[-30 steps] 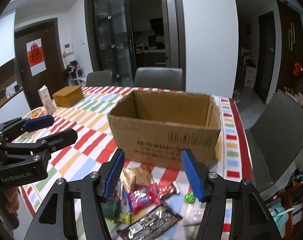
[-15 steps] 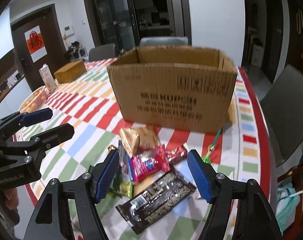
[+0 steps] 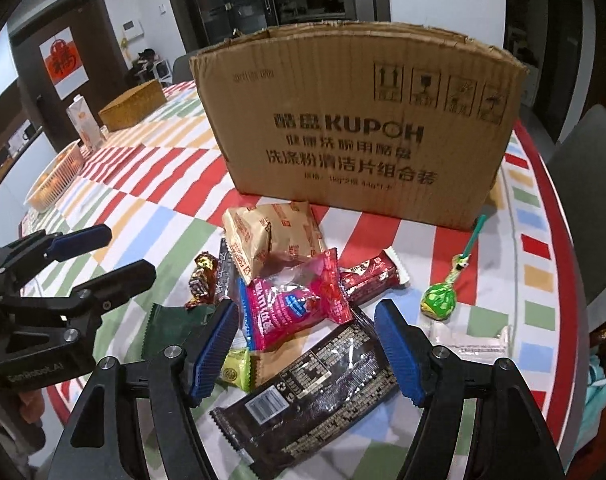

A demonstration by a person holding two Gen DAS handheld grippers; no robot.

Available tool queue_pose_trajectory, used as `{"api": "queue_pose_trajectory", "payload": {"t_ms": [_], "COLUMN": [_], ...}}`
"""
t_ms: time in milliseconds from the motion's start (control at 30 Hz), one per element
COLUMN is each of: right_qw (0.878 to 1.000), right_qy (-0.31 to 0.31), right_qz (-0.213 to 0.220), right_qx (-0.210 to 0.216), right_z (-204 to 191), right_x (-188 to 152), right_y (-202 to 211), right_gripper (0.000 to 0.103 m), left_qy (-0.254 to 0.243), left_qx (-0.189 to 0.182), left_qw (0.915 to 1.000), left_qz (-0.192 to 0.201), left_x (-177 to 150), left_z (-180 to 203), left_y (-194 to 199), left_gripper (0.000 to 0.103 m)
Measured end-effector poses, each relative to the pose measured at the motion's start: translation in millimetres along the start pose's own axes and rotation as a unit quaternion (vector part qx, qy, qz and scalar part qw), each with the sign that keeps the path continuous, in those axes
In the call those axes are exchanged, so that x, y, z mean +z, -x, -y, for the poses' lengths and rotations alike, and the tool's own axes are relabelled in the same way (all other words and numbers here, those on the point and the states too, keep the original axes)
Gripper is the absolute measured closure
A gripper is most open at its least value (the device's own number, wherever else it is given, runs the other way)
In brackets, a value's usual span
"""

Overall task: Organize snacks
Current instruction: 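Grasp the gold-wrapped chocolates with the left gripper while the right grasps the pink candy bag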

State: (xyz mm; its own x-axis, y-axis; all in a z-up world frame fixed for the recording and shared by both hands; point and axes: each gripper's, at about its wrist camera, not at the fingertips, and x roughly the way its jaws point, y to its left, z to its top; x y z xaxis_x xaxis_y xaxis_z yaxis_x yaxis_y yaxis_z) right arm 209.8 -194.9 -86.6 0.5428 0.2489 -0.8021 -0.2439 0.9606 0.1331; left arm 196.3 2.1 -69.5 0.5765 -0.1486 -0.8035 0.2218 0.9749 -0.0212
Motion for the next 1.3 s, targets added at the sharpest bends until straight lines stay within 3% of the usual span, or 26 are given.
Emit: {"api": "queue_pose_trajectory", "payload": {"t_ms": [633,733,867,1033,1200,1300], "right_qw": [0.999,0.999,0.999,0.999,0.999,0.999], "right_qy": [0.005,0.007,0.009,0.010,0.026,0.026], "right_qz": [-0.035,-0.037,-0.046,-0.042,-0.040,-0.039], "right_qx": [0.008,0.009,0.014,0.013,0.001,-0.002], "right_z": [6.1,4.3,0.2,-2.5,-8.9,-8.3], "right_x": [5.6,6.1,7.6,8.6,7.9,8.1], "right_y": [-42.1,-45.3,-55.2,-59.4,-60.5,-60.0], "right_gripper": [0.032,0.032,0.032,0.033,0.052,0.061], "left_qy": [-0.005,0.002,0.004,0.027,0.033,0.040], "left_qx": [-0.028,-0.030,-0.035,-0.054,-0.058,-0.060], "left_qw": [0.9990,0.9991,0.9986,0.9967,0.9963,0.9958], "left_qz": [-0.033,-0.032,-0.040,-0.054,-0.055,-0.056], "left_x": [-0.8,1.2,2.4,-0.3,2.4,3.5], "left_z": [5.1,3.5,1.3,-2.6,-2.6,-3.1], "left_y": [-53.0,-54.7,-58.1,-63.1,-64.9,-65.6], "left_gripper": [0.048,0.053,0.066,0.072,0.084,0.084]}}
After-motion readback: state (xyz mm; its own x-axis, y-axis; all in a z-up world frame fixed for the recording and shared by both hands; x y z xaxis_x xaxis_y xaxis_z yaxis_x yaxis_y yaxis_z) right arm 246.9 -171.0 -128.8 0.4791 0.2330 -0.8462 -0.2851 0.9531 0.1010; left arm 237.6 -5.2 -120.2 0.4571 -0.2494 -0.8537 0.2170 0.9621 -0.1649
